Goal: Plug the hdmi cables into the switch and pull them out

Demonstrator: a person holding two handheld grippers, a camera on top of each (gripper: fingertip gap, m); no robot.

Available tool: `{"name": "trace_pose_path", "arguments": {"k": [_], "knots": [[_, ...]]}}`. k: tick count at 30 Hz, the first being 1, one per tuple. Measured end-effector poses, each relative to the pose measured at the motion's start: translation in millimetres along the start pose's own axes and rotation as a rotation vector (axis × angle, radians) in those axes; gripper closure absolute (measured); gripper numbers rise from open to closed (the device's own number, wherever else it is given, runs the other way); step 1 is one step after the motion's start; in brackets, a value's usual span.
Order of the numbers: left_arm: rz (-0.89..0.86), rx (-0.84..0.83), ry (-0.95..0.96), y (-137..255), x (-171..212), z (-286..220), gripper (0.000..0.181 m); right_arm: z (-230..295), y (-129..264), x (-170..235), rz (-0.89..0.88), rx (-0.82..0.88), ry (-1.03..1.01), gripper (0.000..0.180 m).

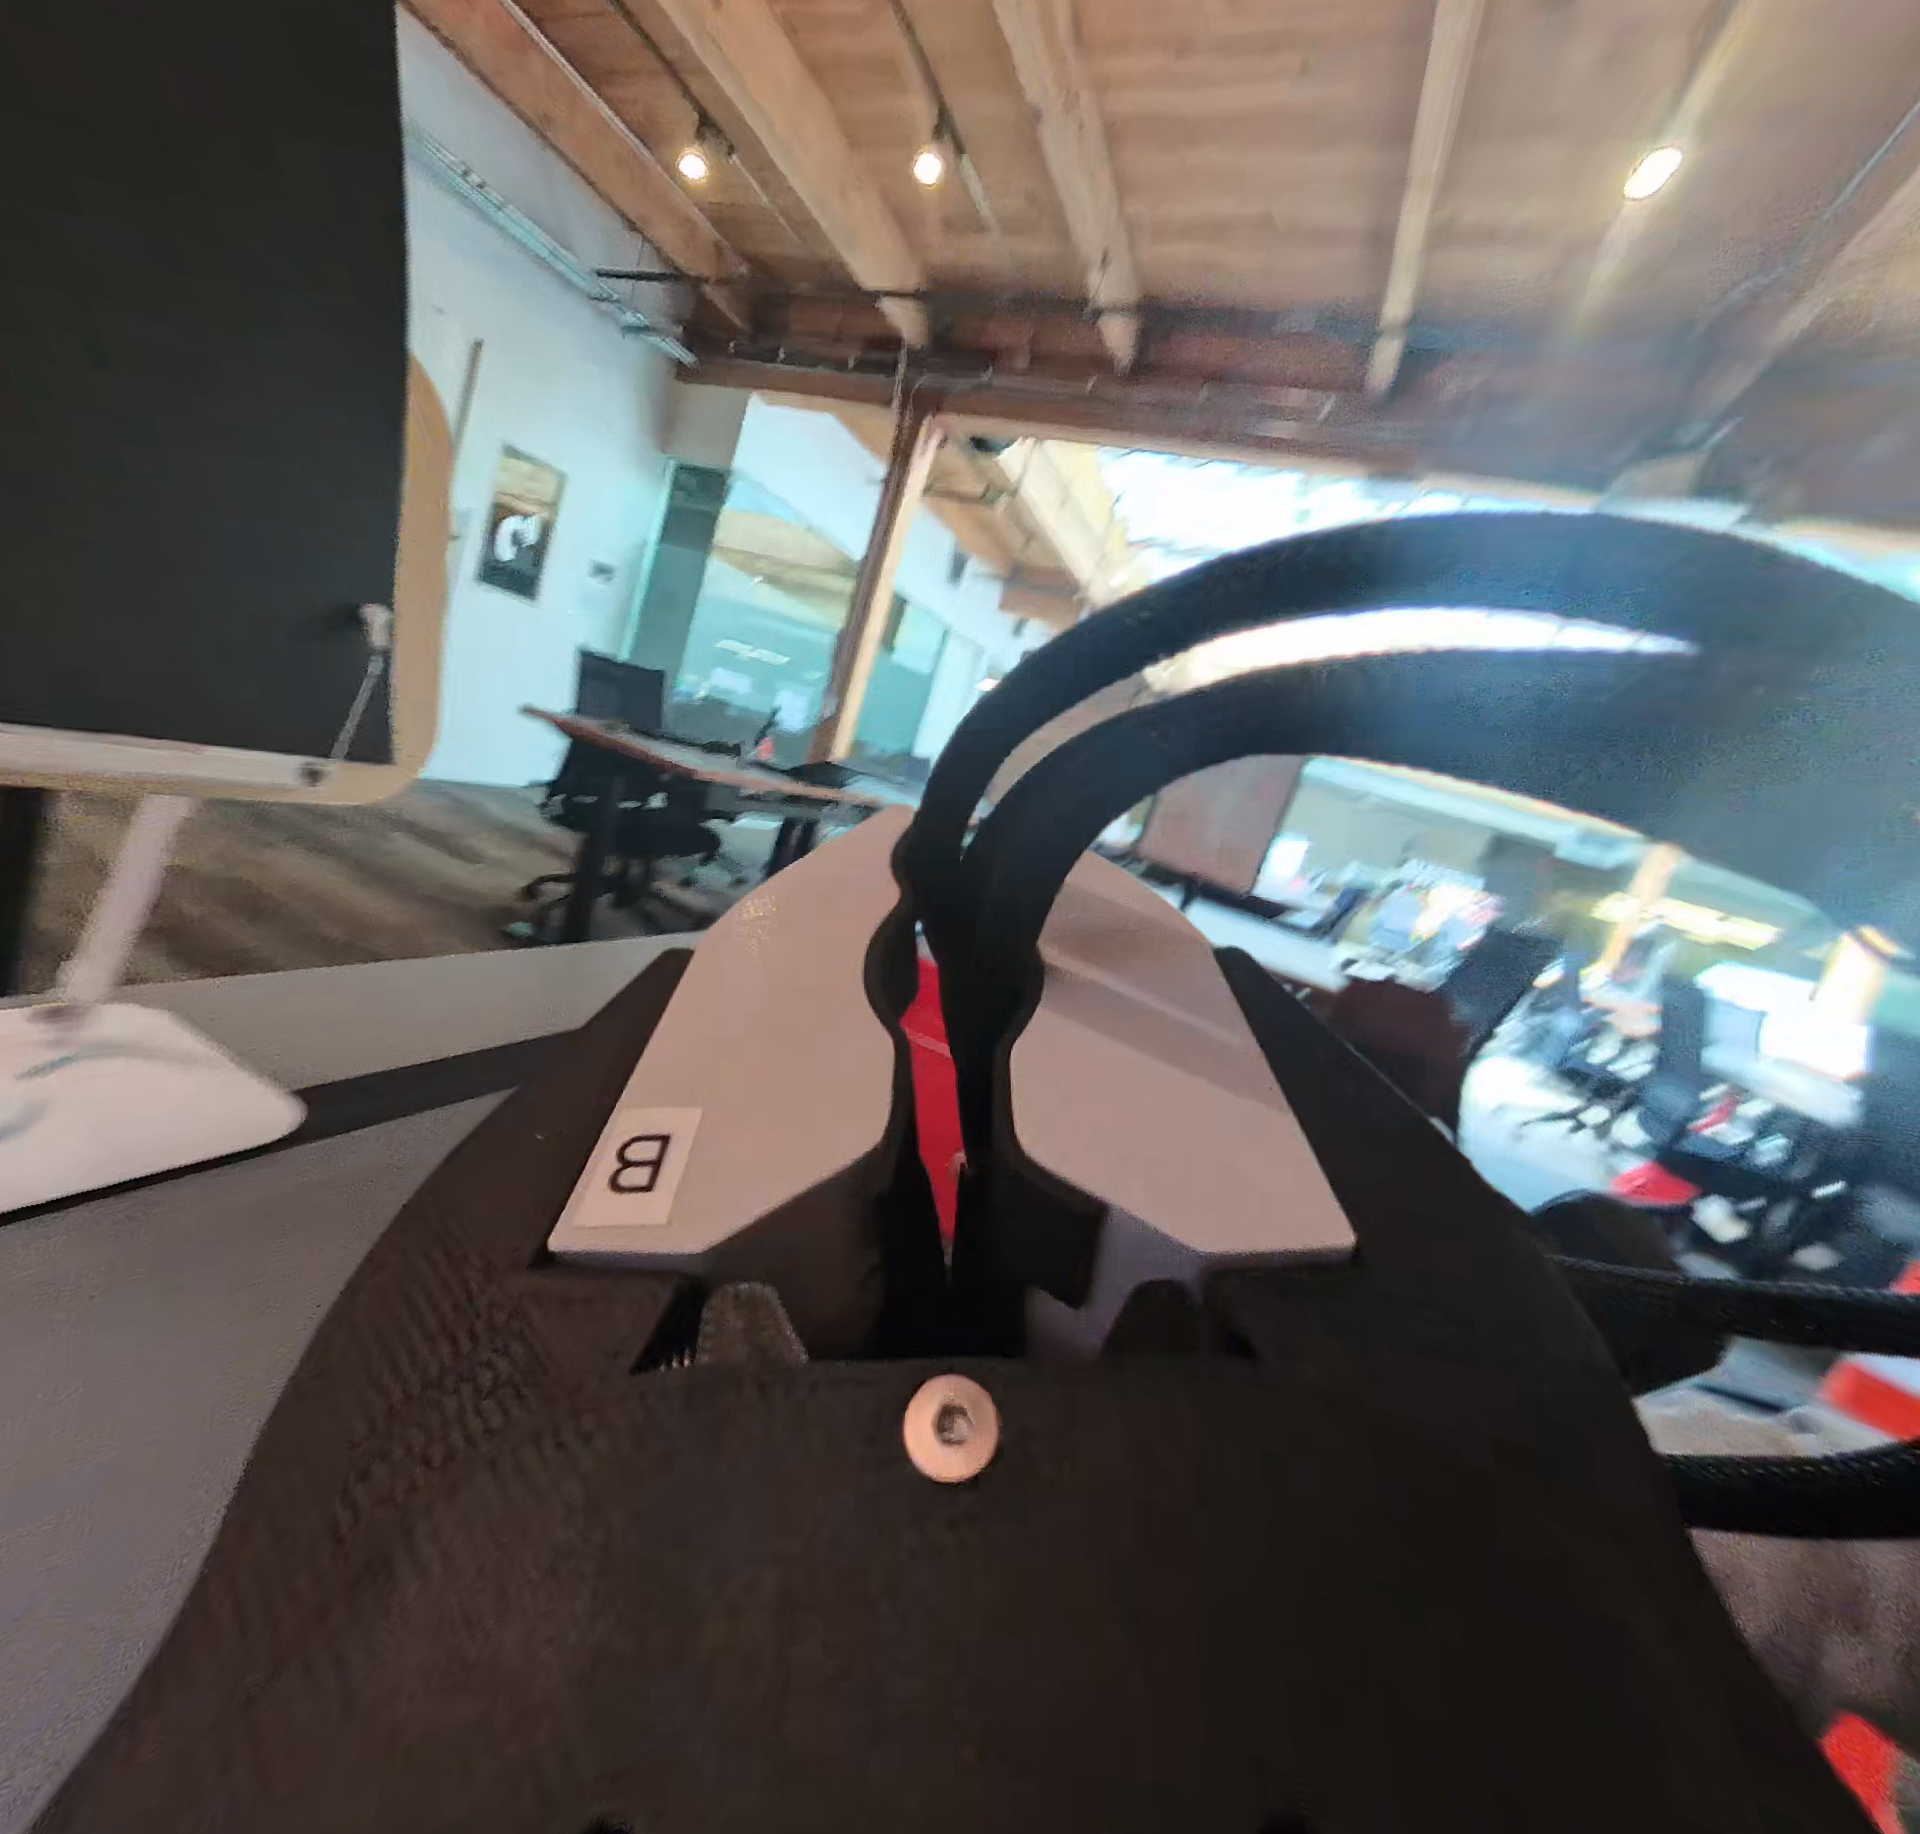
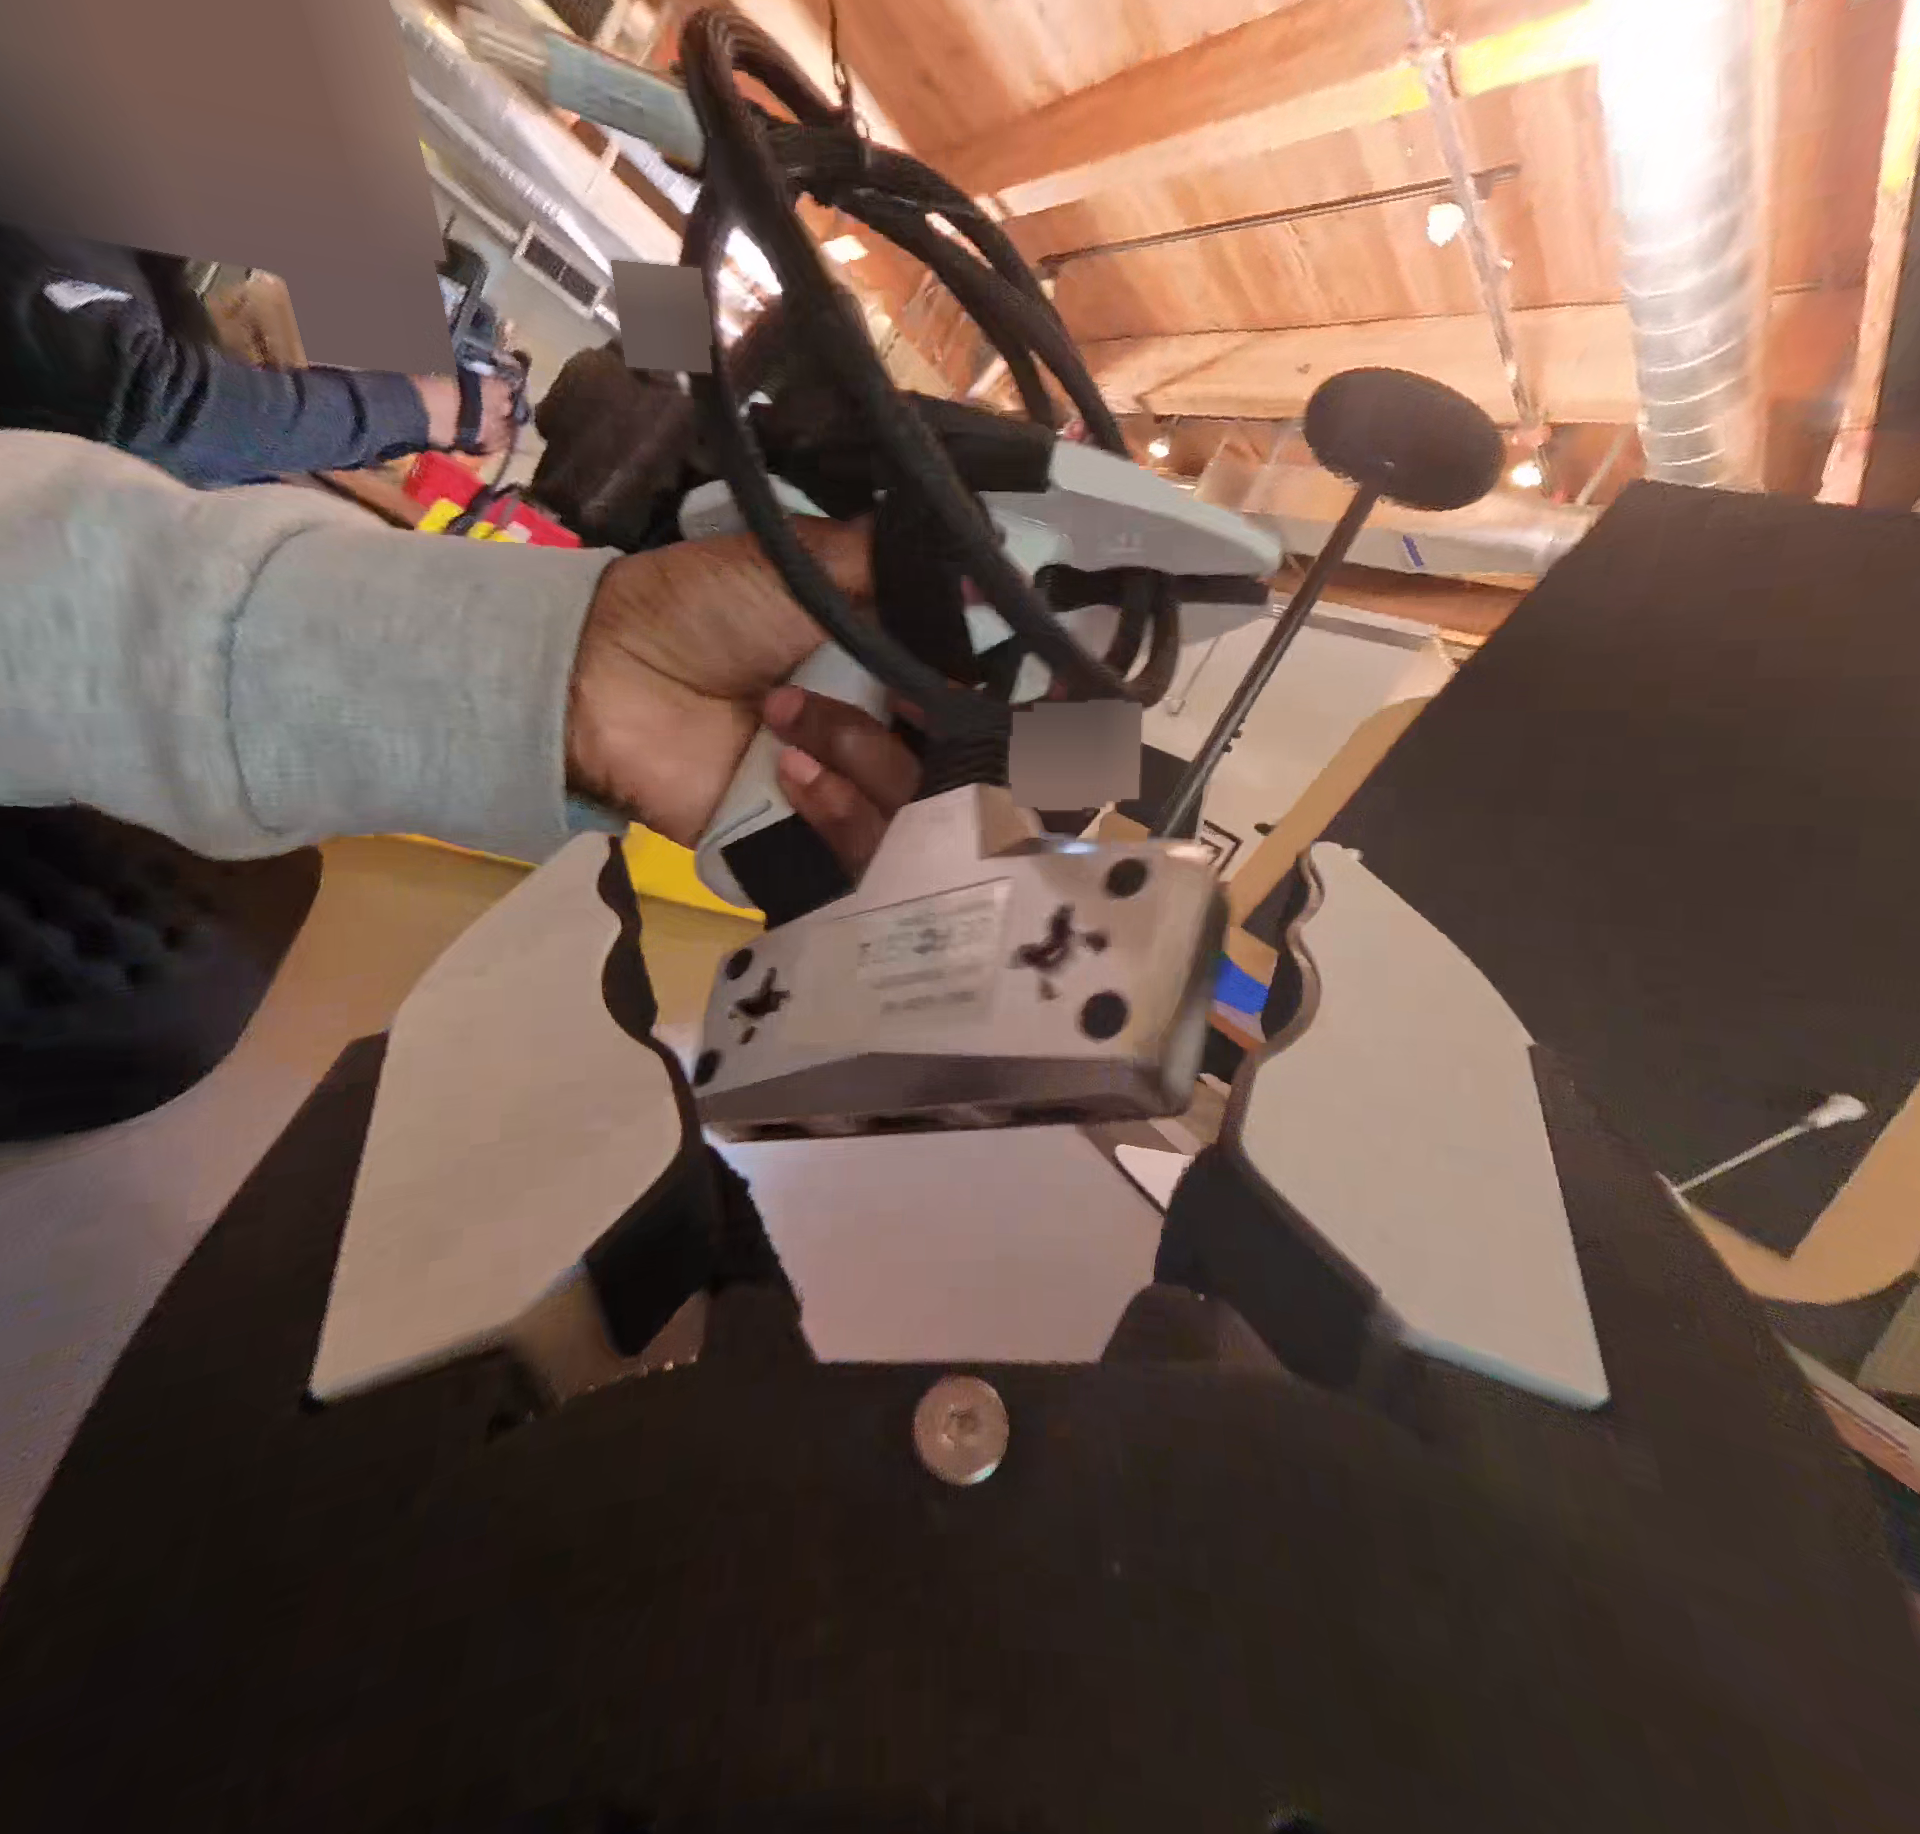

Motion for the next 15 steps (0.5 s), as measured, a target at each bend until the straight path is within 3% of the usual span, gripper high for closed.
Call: {"name": "trace_pose_path", "arguments": {"k": [2, 6, 8, 11, 14, 15], "knots": [[-0.093, 0.092, 0.085, 7.4, -7.0, -4.1, 0.174, 9.9, -1.6, 1.7, -0.008, -0.045, -0.059, 0.064], [-0.233, 0.185, 0.214, 23.0, -23.0, -3.1, 0.176, 15.0, -7.2, 5.5, -0.111, -0.117, -0.466, 0.061], [-0.274, 0.183, 0.249, 27.4, -23.7, -0.5, 0.176, 15.8, -9.1, 10.1, -0.126, -0.129, -0.565, 0.065], [-0.277, 0.193, 0.281, 27.7, -15.7, -1.3, 0.177, 17.6, -7.4, 7.6, -0.146, -0.126, -0.533, 0.087], [-0.238, 0.206, 0.299, 23.7, -3.1, -5.2, 0.177, 13.9, -3.0, -1.7, -0.146, -0.113, -0.409, 0.147], [-0.223, 0.203, 0.299, 22.1, 0.1, -5.5, 0.174, 10.5, -1.7, -0.1, -0.099, -0.083, -0.342, 0.152]]}}
Point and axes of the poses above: each gripper's, where its closed fingertips meet, y back along the fingers, x out of its underside, z = x × y across the jaws, the point moved 3 cm from there along y, back along the fingers, and after that the axes turned 10 degrees about -x, right-handed, at the moved point
